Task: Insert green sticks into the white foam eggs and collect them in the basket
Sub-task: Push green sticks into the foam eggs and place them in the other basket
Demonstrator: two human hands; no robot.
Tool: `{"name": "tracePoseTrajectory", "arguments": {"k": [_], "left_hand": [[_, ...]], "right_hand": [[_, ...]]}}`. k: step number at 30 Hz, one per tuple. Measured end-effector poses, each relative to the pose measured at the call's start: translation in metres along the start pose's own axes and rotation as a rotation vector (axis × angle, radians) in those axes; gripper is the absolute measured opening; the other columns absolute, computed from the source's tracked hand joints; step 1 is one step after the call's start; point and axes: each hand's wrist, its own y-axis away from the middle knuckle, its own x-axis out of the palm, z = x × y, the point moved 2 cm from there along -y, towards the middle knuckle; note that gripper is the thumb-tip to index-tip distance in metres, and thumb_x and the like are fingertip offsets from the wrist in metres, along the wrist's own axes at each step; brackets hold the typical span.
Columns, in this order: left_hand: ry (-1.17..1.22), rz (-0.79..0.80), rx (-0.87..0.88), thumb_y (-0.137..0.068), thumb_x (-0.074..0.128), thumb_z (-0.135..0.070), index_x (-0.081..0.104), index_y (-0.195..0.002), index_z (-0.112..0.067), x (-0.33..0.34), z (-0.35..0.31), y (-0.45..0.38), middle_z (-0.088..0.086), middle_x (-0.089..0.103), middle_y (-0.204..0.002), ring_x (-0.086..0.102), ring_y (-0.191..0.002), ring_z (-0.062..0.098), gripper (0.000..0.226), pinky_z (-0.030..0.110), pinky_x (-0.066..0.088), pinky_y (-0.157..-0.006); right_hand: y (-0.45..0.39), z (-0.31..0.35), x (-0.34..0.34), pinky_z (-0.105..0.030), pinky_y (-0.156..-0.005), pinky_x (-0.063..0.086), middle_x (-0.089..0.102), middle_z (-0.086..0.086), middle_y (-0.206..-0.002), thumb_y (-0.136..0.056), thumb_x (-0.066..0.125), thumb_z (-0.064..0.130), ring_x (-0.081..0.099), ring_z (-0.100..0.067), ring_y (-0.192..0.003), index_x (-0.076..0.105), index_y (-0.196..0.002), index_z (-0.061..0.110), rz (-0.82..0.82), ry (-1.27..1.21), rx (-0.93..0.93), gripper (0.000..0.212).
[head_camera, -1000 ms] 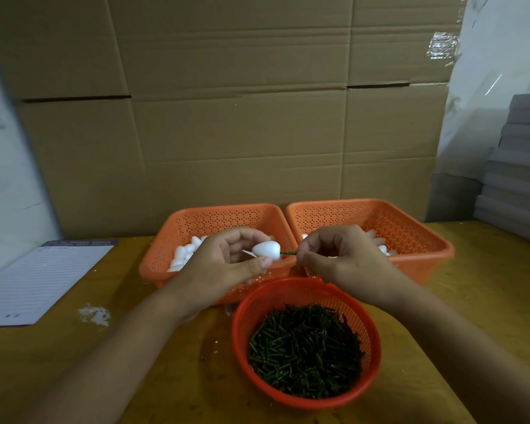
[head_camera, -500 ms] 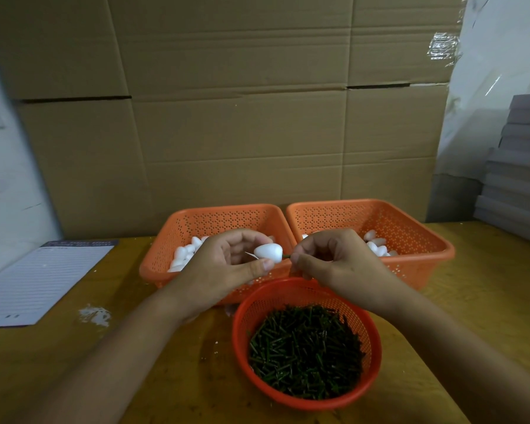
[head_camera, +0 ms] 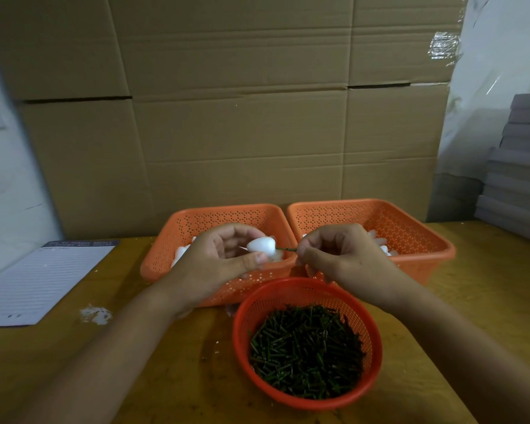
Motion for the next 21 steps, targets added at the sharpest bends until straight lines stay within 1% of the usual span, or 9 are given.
{"name": "tracePoseTrajectory", "arguments": {"k": [3, 5, 8, 11, 13, 15, 17, 19, 21], "left_hand": [[0.027, -0.001, -0.008, -0.078, 0.076, -0.020, 0.065, -0.112, -0.010, -0.0026, 0.0000, 0.0000, 0.009, 0.076, -0.102, 0.073, -0.089, 0.018, 0.037, 0.022, 0.056, -0.068], [0.047, 0.007, -0.010, -0.080, 0.078, -0.018, 0.064, -0.112, -0.010, -0.0021, 0.0010, 0.0002, 0.012, 0.076, -0.103, 0.073, -0.089, 0.020, 0.035, 0.024, 0.057, -0.068], [0.059, 0.003, -0.005, -0.081, 0.079, -0.015, 0.068, -0.107, -0.018, -0.0008, 0.0026, -0.0005, 0.007, 0.075, -0.103, 0.071, -0.087, 0.018, 0.029, 0.026, 0.057, -0.068], [0.068, -0.011, 0.011, -0.076, 0.081, -0.019, 0.072, -0.099, -0.026, 0.0002, 0.0010, -0.0002, -0.001, 0.072, -0.102, 0.068, -0.084, 0.013, 0.025, 0.025, 0.055, -0.068], [0.036, -0.019, 0.032, -0.074, 0.083, -0.020, 0.072, -0.096, -0.026, -0.0003, 0.0002, 0.0001, 0.006, 0.069, -0.104, 0.067, -0.087, 0.013, 0.026, 0.025, 0.055, -0.074], [-0.003, -0.032, 0.047, -0.073, 0.082, -0.016, 0.072, -0.093, -0.027, -0.0005, 0.0000, 0.0008, 0.012, 0.068, -0.106, 0.067, -0.091, 0.014, 0.025, 0.025, 0.056, -0.083], [-0.026, -0.045, 0.050, -0.071, 0.082, -0.015, 0.072, -0.091, -0.029, -0.0004, 0.0002, 0.0013, 0.009, 0.070, -0.103, 0.067, -0.090, 0.013, 0.026, 0.024, 0.055, -0.085], [-0.035, -0.046, 0.043, -0.071, 0.082, -0.017, 0.072, -0.092, -0.028, -0.0004, 0.0006, 0.0011, 0.009, 0.071, -0.105, 0.068, -0.090, 0.012, 0.025, 0.024, 0.056, -0.082], [-0.003, -0.050, 0.018, -0.074, 0.083, -0.022, 0.073, -0.097, -0.027, -0.0009, 0.0014, 0.0002, 0.008, 0.071, -0.105, 0.069, -0.088, 0.012, 0.026, 0.027, 0.057, -0.074]], "right_hand": [[-0.0002, -0.0015, -0.0023, -0.027, -0.053, 0.044, 0.068, -0.003, -0.063, -0.093, 0.065, 0.010, 0.055, -0.009, -0.054, 0.073, -0.079, 0.010, 0.001, -0.013, 0.010, 0.016], [-0.0004, -0.0016, -0.0013, -0.025, -0.053, 0.045, 0.068, -0.002, -0.063, -0.093, 0.065, 0.009, 0.056, -0.007, -0.054, 0.074, -0.078, 0.010, 0.003, -0.005, 0.008, 0.016], [-0.0008, -0.0014, -0.0003, -0.024, -0.054, 0.046, 0.069, -0.003, -0.065, -0.092, 0.066, 0.009, 0.058, -0.007, -0.056, 0.074, -0.078, 0.010, 0.015, 0.008, 0.009, 0.016], [-0.0009, -0.0019, -0.0011, -0.023, -0.055, 0.046, 0.070, -0.006, -0.068, -0.091, 0.066, 0.009, 0.058, -0.007, -0.057, 0.074, -0.078, 0.011, 0.028, 0.044, 0.017, 0.015], [-0.0007, -0.0026, -0.0006, -0.025, -0.055, 0.044, 0.070, -0.005, -0.069, -0.090, 0.067, 0.009, 0.057, -0.007, -0.058, 0.074, -0.077, 0.013, 0.035, 0.072, 0.017, 0.015], [-0.0005, -0.0038, 0.0006, -0.028, -0.055, 0.046, 0.070, -0.002, -0.069, -0.090, 0.066, 0.011, 0.059, -0.010, -0.059, 0.074, -0.076, 0.017, 0.040, 0.099, 0.010, 0.017], [-0.0006, -0.0049, 0.0016, -0.040, -0.063, 0.052, 0.072, -0.002, -0.072, -0.089, 0.067, 0.012, 0.065, -0.020, -0.066, 0.073, -0.075, 0.020, 0.038, 0.120, 0.005, 0.018], [-0.0009, -0.0058, 0.0018, -0.045, -0.068, 0.054, 0.073, -0.002, -0.074, -0.089, 0.067, 0.013, 0.068, -0.024, -0.072, 0.073, -0.075, 0.021, 0.033, 0.129, 0.000, 0.017], [-0.0013, -0.0062, 0.0022, -0.047, -0.069, 0.055, 0.073, -0.001, -0.074, -0.088, 0.067, 0.014, 0.068, -0.024, -0.072, 0.073, -0.074, 0.022, 0.032, 0.139, -0.004, 0.017]]}}
